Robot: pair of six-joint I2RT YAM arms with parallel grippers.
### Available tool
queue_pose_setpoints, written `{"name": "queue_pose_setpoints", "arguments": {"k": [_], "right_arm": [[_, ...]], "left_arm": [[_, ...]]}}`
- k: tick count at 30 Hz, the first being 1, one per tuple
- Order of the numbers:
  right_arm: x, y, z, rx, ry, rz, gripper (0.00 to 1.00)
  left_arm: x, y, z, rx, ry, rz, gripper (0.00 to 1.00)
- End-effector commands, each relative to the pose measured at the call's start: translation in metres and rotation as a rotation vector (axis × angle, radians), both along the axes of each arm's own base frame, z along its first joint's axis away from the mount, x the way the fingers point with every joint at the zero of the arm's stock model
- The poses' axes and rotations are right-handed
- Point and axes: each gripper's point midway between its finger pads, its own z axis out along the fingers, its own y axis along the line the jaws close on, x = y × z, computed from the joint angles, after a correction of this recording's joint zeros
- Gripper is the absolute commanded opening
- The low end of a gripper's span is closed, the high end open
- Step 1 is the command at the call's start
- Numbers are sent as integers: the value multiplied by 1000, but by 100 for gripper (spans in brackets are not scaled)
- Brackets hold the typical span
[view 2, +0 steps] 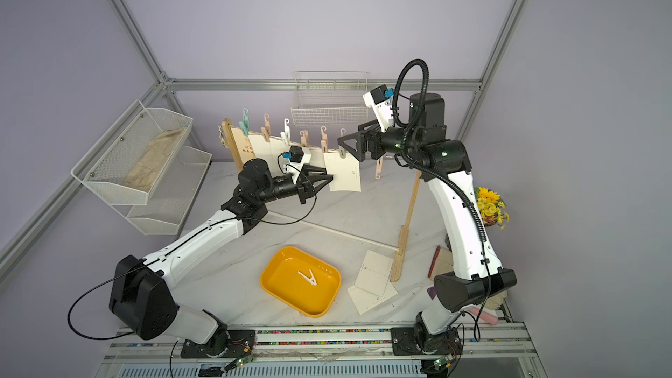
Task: Remove the postcards from the strings
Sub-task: Pinch the postcard on the clothesline, then remove the clamp from the clothesline.
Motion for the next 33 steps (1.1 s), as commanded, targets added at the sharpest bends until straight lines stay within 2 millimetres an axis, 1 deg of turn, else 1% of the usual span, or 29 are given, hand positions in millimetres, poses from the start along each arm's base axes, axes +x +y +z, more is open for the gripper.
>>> {"name": "queue_pose_setpoints", "arguments": {"k": [1, 4, 7, 10, 13, 16, 21, 25, 28, 32, 33], "right_arm": [[-6, 5, -3, -17, -5, 65, 95], [-9, 9, -6, -17, -12, 109, 90], [-14, 13, -6, -12, -22, 159, 79], [-19, 16, -6, -4, -28, 202, 72], [-21, 19, -7, 3, -30, 233, 67], [-21, 20, -9, 2, -31, 247, 67], [-17, 21, -11, -8, -44, 247, 74], [-14, 22, -12, -8, -46, 254, 75], [-13, 25, -14, 0, -43, 270, 72], [-11, 26, -15, 3, -43, 274, 63], [-10, 27, -15, 3, -44, 272, 62]], "left_arm": [[-6, 1, 32, -75, -56, -66, 26], [-6, 1, 33, -80, -56, -83, 21], [-4, 0, 32, -90, -21, -86, 15], [-2, 0, 31, -95, -11, -82, 7], [2, 0, 31, -108, 9, -76, 0], [5, 0, 32, -122, 23, -75, 0], [7, -1, 34, -139, 43, -86, 0], [9, -1, 35, -148, 54, -93, 0], [10, -1, 36, -151, 57, -93, 0], [11, -1, 37, -154, 59, -94, 0], [11, 0, 37, -154, 62, -94, 0]]}}
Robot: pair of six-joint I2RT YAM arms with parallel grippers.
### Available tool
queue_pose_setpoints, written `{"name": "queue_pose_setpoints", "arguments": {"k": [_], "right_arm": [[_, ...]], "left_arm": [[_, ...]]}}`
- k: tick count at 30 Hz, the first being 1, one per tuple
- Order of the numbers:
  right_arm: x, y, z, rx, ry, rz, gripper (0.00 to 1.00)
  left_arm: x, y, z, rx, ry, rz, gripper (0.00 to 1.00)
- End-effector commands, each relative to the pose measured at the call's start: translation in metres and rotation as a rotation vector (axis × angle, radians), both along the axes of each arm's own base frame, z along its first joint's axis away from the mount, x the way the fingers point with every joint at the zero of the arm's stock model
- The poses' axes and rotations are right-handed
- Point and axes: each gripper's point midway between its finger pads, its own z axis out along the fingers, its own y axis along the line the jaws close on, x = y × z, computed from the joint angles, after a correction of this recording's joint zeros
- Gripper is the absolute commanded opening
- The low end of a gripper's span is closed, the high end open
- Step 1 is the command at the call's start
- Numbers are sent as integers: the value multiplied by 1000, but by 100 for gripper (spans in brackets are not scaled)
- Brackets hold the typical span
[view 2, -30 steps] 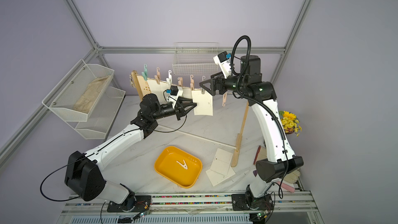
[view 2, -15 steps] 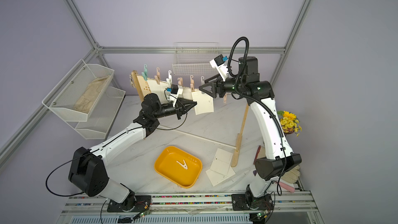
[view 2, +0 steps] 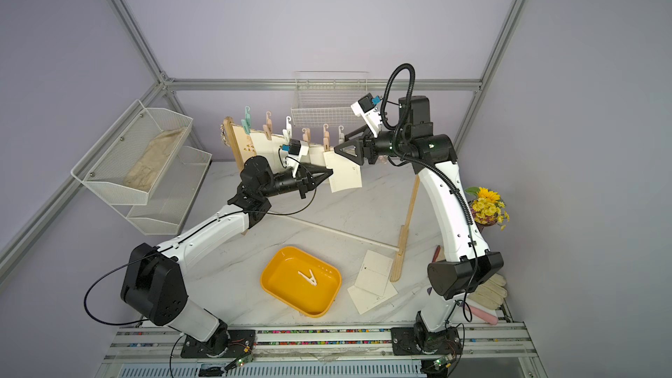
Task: Remove the postcards from the strings
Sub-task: Remove the clamp from the clothesline.
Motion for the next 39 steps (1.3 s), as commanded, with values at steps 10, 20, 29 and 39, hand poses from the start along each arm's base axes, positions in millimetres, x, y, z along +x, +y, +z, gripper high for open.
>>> {"name": "queue_pose_setpoints", "arguments": {"k": [10, 20, 29, 39], "right_arm": [[13, 0, 11, 17, -75, -40, 80], [22, 9, 5, 42, -53, -21, 74], [15, 11, 12, 69, -76, 9, 45], [12, 9, 33, 92, -155, -15, 27]], "left_arm": [[-3, 3, 37, -57, -82, -16, 0], [-4, 3, 38, -60, -83, -21, 0], [-2, 3, 38, -67, -66, -19, 0], [-7, 3, 35, -69, -32, -41, 0]]}}
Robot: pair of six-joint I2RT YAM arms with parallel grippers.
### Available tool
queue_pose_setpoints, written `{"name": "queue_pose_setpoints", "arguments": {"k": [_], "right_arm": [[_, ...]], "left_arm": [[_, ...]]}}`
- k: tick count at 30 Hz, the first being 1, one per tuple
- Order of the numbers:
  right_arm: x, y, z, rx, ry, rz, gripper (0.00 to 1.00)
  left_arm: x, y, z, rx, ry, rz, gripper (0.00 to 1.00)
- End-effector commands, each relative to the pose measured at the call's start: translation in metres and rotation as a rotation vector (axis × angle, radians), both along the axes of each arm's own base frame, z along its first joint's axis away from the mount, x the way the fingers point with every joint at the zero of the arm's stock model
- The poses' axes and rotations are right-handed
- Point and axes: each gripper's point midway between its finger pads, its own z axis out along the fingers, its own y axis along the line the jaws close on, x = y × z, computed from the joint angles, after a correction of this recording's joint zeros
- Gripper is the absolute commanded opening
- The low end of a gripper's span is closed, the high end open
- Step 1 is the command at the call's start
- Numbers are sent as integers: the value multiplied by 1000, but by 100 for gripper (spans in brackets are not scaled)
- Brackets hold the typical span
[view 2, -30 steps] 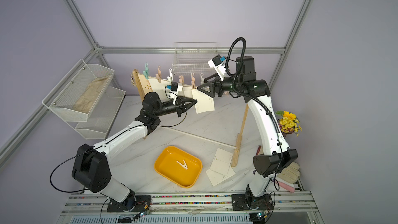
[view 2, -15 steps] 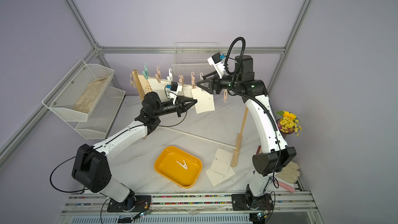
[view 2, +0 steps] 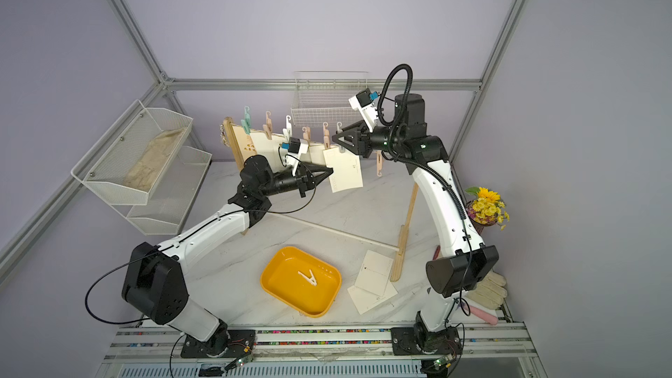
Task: Remove the postcards from the strings
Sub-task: Remove the clamp from the clothesline, then place the clamp in the storage box.
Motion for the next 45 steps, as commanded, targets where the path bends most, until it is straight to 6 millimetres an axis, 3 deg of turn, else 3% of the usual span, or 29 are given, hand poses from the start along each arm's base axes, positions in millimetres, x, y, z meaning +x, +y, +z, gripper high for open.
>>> {"name": "queue_pose_setpoints", "arguments": {"k": [1, 5, 17, 22, 25, 29, 34, 36, 41, 45], "right_arm": [[-13, -2, 27, 28, -97, 0, 26], [-13, -3, 38, 53, -138, -17, 20], [-4, -19, 82, 148, -302, -181, 20], [-3, -23, 86, 152, -318, -217, 19], [-21, -21, 92, 169, -334, -159, 19], [-70, -1, 89, 169, -361, -35, 20], [-123, 31, 48, 102, -326, 43, 21], [-140, 44, 23, 75, -277, 81, 21], [-169, 87, -68, -36, -114, 170, 22], [-191, 122, -149, -122, 1, 227, 23]], "left_arm": [[-9, 5, 33, -51, -68, -26, 0], [-18, 7, 34, -49, -67, -41, 0], [-58, 10, 13, -21, -48, -93, 0], [-87, 29, 33, -30, -112, -65, 0], [-106, 49, 52, -41, -198, 14, 0], [-127, 97, 79, 4, -371, 284, 0], [-145, 188, 109, 11, -504, 765, 0], [-157, 220, 118, 4, -532, 911, 0], [-174, 257, 128, 6, -562, 1071, 0], [-173, 261, 128, 15, -561, 1100, 0]]}}
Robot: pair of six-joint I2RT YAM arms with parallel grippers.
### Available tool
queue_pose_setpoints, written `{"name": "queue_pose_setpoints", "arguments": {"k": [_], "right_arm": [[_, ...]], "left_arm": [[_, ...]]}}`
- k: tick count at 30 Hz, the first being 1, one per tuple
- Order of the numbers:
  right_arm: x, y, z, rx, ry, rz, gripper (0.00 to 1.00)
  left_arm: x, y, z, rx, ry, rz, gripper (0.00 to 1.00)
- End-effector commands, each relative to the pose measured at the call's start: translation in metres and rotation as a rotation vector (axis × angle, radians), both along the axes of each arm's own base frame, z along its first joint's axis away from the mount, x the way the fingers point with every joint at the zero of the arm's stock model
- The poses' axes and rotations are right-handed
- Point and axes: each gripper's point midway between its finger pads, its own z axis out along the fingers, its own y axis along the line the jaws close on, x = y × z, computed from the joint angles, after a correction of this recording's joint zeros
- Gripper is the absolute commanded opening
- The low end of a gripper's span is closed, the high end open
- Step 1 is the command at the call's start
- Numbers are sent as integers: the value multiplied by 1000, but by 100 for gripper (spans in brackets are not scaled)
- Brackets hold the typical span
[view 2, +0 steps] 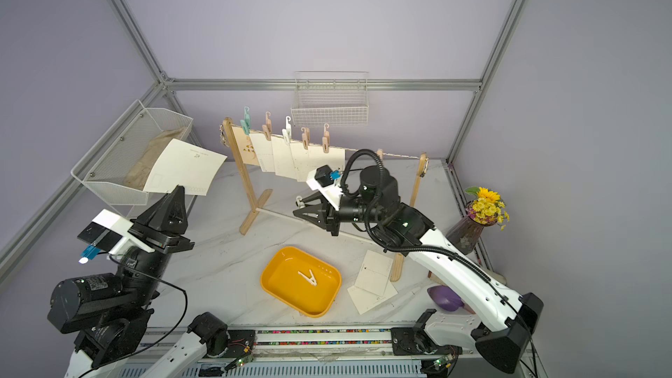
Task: Remove the postcards from the strings
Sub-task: Place the clamp in the storage box.
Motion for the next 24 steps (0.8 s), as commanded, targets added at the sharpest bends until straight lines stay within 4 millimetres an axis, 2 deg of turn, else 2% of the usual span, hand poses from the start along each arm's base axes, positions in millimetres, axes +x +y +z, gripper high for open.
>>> {"name": "queue_pose_setpoints", "arguments": {"k": [1, 4, 6, 8, 10, 14, 16, 19, 22, 23, 24], "right_arm": [[-8, 25, -70, -98, 79, 1, 23], [-21, 54, -128, -181, 128, 30, 25], [-23, 68, -164, -261, 153, 32, 31], [-20, 74, -184, -293, 175, 19, 33], [-18, 77, -193, -283, 190, 12, 44], [-12, 75, -197, -298, 180, -23, 55], [-7, 71, -191, -296, 153, -58, 65], [0, 61, -173, -274, 119, -117, 69], [19, 31, -148, -233, 71, -278, 69], [26, 13, -130, -196, 43, -361, 69], [33, -7, -120, -172, 24, -452, 71]], "left_arm": [[22, 6, -22, 38, 77, 108, 0], [26, 2, -25, 44, 86, 94, 0], [27, 0, -27, 49, 92, 86, 0], [28, -1, -28, 51, 94, 82, 0], [27, -1, -27, 53, 94, 82, 0], [26, -1, -27, 59, 94, 78, 0], [26, -4, -27, 69, 99, 67, 0], [30, -8, -29, 69, 119, 47, 0], [33, -27, -31, 110, 143, -37, 0], [34, -37, -33, 137, 161, -87, 0], [35, -50, -36, 173, 177, -146, 0]]}}
